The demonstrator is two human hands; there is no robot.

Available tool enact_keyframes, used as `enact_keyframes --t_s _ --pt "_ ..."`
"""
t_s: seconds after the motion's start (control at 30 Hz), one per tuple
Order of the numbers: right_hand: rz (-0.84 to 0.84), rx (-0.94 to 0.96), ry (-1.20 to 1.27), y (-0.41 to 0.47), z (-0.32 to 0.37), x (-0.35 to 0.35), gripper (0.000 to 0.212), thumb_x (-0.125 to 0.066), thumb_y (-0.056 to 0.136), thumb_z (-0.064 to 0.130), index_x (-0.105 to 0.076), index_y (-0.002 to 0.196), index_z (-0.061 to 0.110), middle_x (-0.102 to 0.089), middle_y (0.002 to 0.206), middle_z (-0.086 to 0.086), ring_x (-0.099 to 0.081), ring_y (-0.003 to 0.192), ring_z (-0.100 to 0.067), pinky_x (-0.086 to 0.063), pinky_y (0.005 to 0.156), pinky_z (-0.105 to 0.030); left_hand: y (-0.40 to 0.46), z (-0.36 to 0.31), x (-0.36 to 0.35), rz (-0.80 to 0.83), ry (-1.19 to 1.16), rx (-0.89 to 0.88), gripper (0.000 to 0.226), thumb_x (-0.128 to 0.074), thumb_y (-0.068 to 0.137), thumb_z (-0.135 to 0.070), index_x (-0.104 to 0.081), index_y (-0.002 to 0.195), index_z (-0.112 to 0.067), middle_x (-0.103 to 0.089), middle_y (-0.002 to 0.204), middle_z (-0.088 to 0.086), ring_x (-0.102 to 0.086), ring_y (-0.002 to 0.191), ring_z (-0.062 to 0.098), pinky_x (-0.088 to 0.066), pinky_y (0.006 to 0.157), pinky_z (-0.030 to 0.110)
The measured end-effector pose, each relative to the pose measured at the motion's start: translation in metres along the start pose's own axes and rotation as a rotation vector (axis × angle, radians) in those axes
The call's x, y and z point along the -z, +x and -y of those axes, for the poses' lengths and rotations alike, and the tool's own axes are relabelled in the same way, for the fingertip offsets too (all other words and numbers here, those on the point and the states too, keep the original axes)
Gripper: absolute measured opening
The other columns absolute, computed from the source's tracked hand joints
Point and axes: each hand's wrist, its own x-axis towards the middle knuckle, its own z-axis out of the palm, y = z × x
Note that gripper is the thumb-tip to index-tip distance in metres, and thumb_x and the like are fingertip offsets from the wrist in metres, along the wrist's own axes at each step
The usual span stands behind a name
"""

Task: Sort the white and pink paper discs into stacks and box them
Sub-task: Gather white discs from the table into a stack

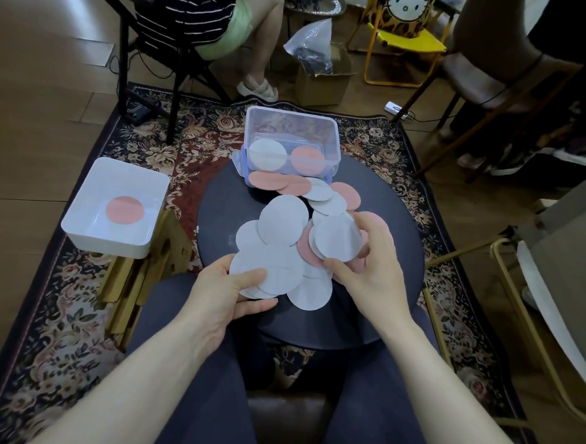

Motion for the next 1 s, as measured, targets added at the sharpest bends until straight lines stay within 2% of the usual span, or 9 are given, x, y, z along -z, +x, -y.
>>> enact_keyframes --t_s 0.07,0.17,0.3,0.4,0.57,0.67,0.8,0.9,1.0 --pt "0.013 0.003 0.099 -0.005 0.000 0.002 0.064 -0.079 0.074 0.017 -0.046 0.128 0.027 -0.050 0.123 0.008 -0.050 0.112 -0.017 -0.048 0.086 -0.029 -0.001 0.001 0.000 0.004 0.009 0.002 0.022 -0.064 0.086 0.002 -0.063 0.105 -0.007 -0.074 0.099 0.010 -0.073 0.082 0.026 -0.061 0.061 0.035" --pt "0.059 -0.064 0.180 -0.015 0.003 0.003 0.070 -0.082 0.070 0.010 -0.046 0.128 0.028 -0.047 0.122 0.011 -0.050 0.104 -0.010 -0.043 0.075 -0.009 -0.002 0.002 -0.001 0.016 0.015 0.005 0.022 -0.064 0.086 0.002 -0.063 0.105 -0.008 -0.074 0.099 0.010 -0.073 0.086 0.028 -0.061 0.061 0.035" --pt "0.062 -0.236 0.284 -0.023 0.001 -0.006 0.056 -0.069 0.078 -0.002 -0.049 0.119 0.031 -0.049 0.102 0.014 -0.050 0.082 -0.010 -0.041 0.069 -0.010 -0.004 0.004 -0.004 0.052 0.036 0.010 0.024 -0.063 0.086 0.001 -0.063 0.109 -0.005 -0.073 0.103 0.012 -0.072 0.088 0.029 -0.060 0.060 0.034" --pt "0.050 -0.319 0.352 -0.024 0.001 -0.011 0.039 -0.062 0.085 0.000 -0.055 0.105 0.033 -0.060 0.104 0.015 -0.058 0.088 -0.009 -0.043 0.074 -0.012 -0.004 0.004 -0.004 0.059 0.041 0.013 0.026 -0.064 0.086 0.001 -0.063 0.111 -0.005 -0.073 0.104 0.012 -0.072 0.089 0.029 -0.060 0.061 0.034" --pt "-0.043 -0.318 0.542 -0.031 0.011 -0.006 0.017 -0.068 0.083 0.000 -0.061 0.082 0.016 -0.063 0.075 0.005 -0.051 0.060 -0.008 -0.044 0.058 -0.022 -0.003 0.003 -0.003 0.052 0.026 0.014 0.025 -0.064 0.086 0.001 -0.064 0.110 -0.006 -0.073 0.105 0.012 -0.072 0.089 0.029 -0.060 0.060 0.033" --pt "-0.097 -0.226 0.570 -0.037 0.017 -0.003 0.026 -0.062 0.080 -0.013 -0.058 0.076 0.013 -0.063 0.073 0.010 -0.057 0.071 -0.009 -0.047 0.067 -0.020 -0.004 0.003 -0.003 0.058 0.031 0.013 0.024 -0.064 0.086 0.000 -0.064 0.110 -0.005 -0.073 0.104 0.012 -0.073 0.087 0.028 -0.059 0.059 0.033" --pt "-0.047 -0.119 0.491 -0.045 0.019 -0.008 0.048 -0.060 0.077 -0.020 -0.059 0.064 0.027 -0.061 0.112 -0.001 -0.061 0.104 -0.008 -0.048 0.083 -0.019 -0.006 0.002 -0.005 0.087 0.029 0.004 0.023 -0.063 0.087 0.000 -0.064 0.109 -0.006 -0.074 0.101 0.011 -0.073 0.083 0.026 -0.059 0.059 0.032" --pt "-0.055 -0.127 0.413 -0.048 0.018 -0.012 0.049 -0.062 0.074 -0.018 -0.061 0.059 0.028 -0.059 0.115 0.007 -0.056 0.095 0.004 -0.044 0.075 -0.019 -0.008 0.001 -0.007 0.132 0.030 -0.010 0.024 -0.063 0.088 -0.002 -0.064 0.111 -0.007 -0.074 0.101 0.010 -0.073 0.083 0.024 -0.059 0.060 0.032" --pt "-0.054 -0.183 0.446 -0.050 0.017 -0.014 0.052 -0.063 0.076 -0.016 -0.062 0.056 0.032 -0.062 0.101 0.016 -0.056 0.083 -0.006 -0.041 0.069 -0.023 -0.009 0.000 -0.007 0.171 0.036 -0.020 0.026 -0.063 0.088 -0.004 -0.064 0.113 -0.008 -0.074 0.104 0.010 -0.073 0.084 0.023 -0.059 0.062 0.032"
